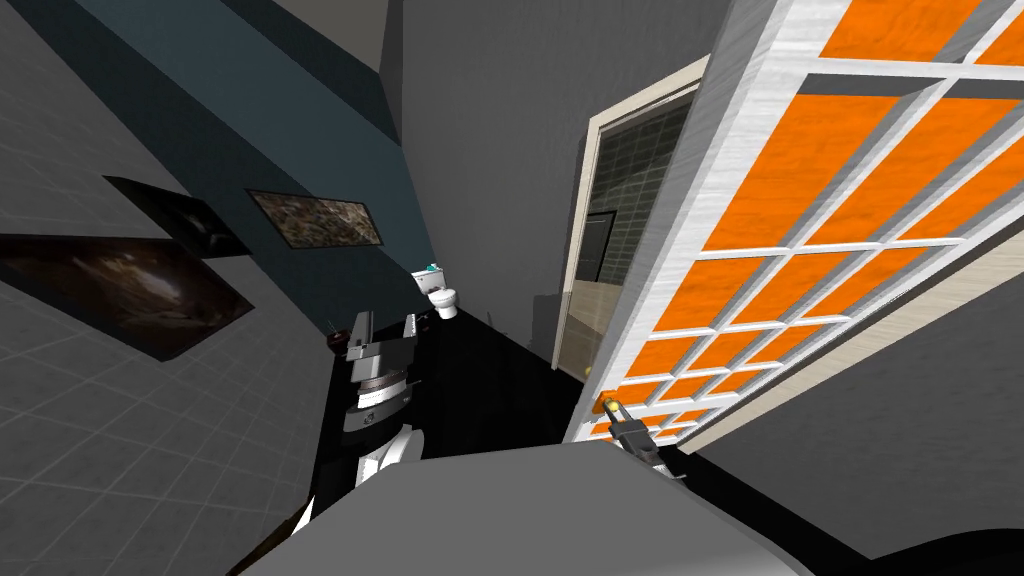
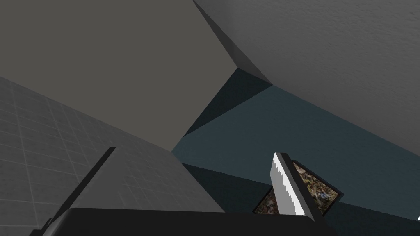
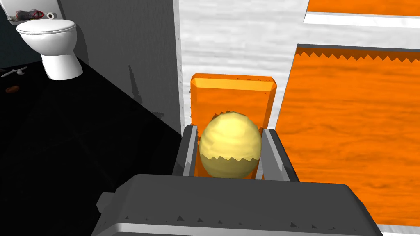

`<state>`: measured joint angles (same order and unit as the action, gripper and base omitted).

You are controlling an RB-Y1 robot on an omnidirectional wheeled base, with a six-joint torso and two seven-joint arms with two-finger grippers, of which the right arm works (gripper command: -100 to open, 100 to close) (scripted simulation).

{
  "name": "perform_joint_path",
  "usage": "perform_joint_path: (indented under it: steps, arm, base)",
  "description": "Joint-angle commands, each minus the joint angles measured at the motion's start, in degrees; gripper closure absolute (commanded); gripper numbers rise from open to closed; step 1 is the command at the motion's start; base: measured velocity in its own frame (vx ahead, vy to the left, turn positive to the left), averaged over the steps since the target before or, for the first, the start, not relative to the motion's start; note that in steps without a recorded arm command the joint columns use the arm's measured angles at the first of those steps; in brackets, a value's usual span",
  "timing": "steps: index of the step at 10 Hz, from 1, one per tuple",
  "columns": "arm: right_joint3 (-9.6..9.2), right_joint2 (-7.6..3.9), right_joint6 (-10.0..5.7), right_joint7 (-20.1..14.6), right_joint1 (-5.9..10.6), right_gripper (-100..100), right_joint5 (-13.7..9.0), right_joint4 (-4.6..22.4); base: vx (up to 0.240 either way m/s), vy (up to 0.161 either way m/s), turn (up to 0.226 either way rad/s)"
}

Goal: Pull the door open

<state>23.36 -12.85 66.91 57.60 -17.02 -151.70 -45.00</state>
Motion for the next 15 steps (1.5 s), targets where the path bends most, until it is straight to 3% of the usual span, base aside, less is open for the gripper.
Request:
perform_joint_path:
  steps: [1,5,12,13,15]
  arm:
    - [-0.03,0.07,0.12,-0.03,-0.11,100,0.0,0.02]
    - [-0.49,-0.52,1.58,-0.39,0.08,100,1.02,0.97]
    - [-1.54,-1.72,5.2,-1.2,0.44,100,3.24,3.0]
    - [-1.51,-1.49,4.58,-1.17,0.31,100,3.1,2.5]
    - [-0.89,-1.23,6.84,-0.49,-1.22,100,2.56,3.79]
  base:
    - [-0.012,0.001,-0.007]
    - [-0.143,-0.029,0.082]
    - [-0.198,-0.093,0.107]
    - [-0.08,-0.041,0.028]
    - [-0.055,-0.049,0.277]
